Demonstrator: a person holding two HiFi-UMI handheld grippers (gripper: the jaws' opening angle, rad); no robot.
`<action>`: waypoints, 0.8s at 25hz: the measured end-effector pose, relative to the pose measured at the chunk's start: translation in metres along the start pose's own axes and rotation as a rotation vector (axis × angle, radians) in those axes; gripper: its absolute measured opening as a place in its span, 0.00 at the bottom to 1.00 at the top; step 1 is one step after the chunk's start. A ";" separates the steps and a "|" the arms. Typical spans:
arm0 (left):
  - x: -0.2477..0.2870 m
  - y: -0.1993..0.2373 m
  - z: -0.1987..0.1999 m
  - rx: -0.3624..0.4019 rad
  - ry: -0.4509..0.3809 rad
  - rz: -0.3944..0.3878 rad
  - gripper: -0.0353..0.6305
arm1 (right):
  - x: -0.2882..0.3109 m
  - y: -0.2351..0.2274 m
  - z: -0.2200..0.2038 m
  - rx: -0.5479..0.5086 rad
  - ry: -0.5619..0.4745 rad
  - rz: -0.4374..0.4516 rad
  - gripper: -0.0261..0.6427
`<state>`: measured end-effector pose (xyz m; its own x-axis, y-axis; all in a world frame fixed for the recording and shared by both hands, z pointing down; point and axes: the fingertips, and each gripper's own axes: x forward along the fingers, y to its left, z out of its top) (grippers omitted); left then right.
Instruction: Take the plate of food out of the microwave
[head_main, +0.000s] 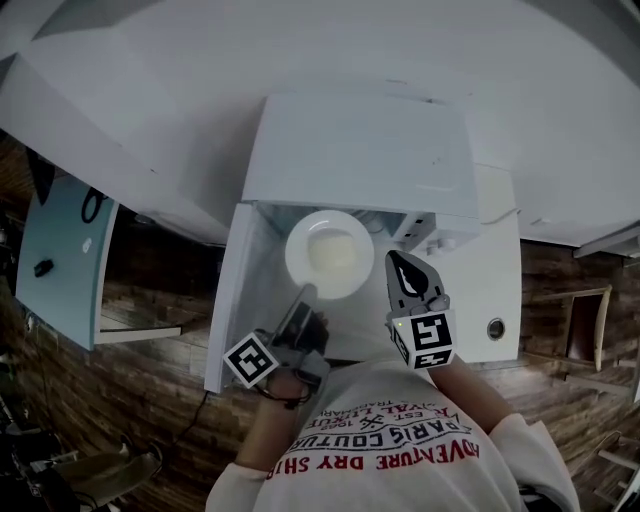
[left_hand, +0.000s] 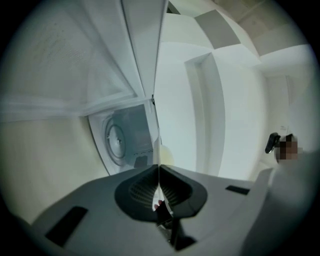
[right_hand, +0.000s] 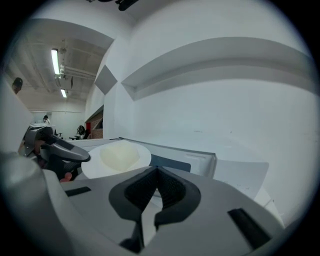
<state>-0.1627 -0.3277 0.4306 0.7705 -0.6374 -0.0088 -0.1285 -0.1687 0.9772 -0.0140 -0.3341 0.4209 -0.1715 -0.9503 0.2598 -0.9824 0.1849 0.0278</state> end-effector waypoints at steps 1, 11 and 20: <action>-0.001 -0.003 0.002 0.001 0.002 -0.006 0.07 | 0.000 0.000 0.004 -0.001 -0.008 -0.005 0.05; 0.013 -0.032 0.011 0.016 0.034 -0.077 0.07 | -0.009 -0.002 0.030 -0.025 -0.089 -0.066 0.05; 0.012 -0.036 0.012 0.000 0.062 -0.090 0.07 | -0.012 -0.001 0.032 -0.013 -0.083 -0.081 0.05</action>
<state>-0.1567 -0.3383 0.3928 0.8160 -0.5721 -0.0834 -0.0573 -0.2236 0.9730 -0.0136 -0.3307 0.3868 -0.0981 -0.9796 0.1753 -0.9922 0.1098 0.0583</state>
